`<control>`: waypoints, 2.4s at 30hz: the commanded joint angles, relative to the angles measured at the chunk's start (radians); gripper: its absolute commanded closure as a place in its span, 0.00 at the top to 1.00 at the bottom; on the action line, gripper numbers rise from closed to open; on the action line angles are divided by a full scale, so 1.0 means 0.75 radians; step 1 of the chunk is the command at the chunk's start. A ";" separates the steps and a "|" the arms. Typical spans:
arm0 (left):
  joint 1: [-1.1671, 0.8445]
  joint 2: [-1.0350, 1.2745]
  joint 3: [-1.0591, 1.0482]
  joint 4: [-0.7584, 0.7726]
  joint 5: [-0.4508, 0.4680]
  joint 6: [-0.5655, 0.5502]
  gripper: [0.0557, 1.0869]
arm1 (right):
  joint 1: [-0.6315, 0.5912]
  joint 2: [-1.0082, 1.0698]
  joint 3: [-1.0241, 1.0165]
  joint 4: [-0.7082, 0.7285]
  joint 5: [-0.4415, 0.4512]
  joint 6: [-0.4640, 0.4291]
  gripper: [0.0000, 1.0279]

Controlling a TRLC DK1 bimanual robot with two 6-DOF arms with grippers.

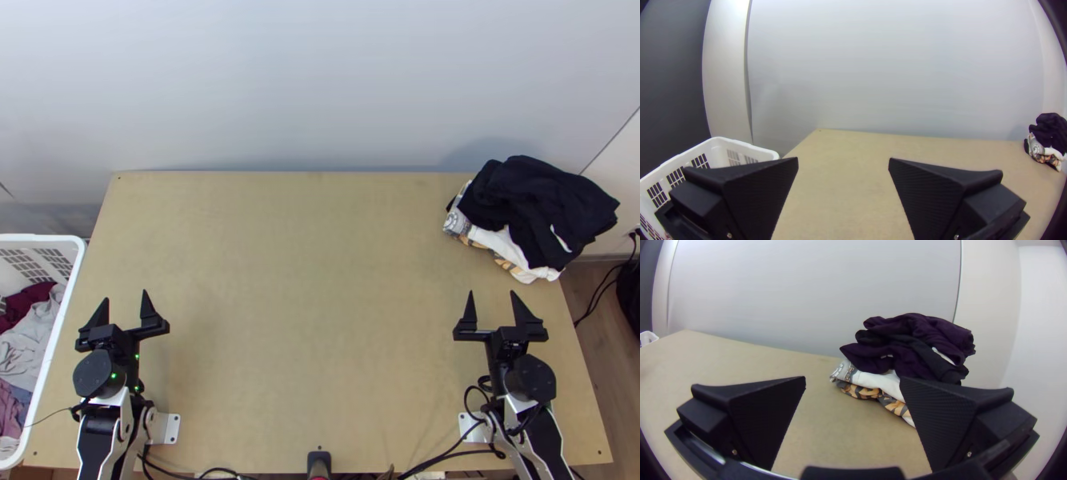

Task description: Fold the t-shirt

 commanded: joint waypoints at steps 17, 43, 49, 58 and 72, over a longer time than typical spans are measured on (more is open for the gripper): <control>0.000 0.000 0.000 -0.004 0.000 -0.007 0.96 | 0.002 0.000 0.000 -0.002 0.000 0.000 0.96; 0.006 0.000 0.004 -0.024 0.008 -0.121 0.96 | 0.051 -0.006 0.002 0.164 0.108 0.060 0.96; -0.041 -0.002 0.025 0.064 -0.028 0.106 0.96 | 0.081 0.002 0.108 0.233 0.129 -0.151 0.96; 0.029 0.358 0.419 -0.067 -0.063 0.049 0.96 | 0.073 0.327 0.448 -0.079 0.209 0.047 0.96; 1.129 1.319 1.049 0.080 0.409 -0.060 0.96 | 0.028 0.849 0.982 -0.515 0.209 0.307 0.96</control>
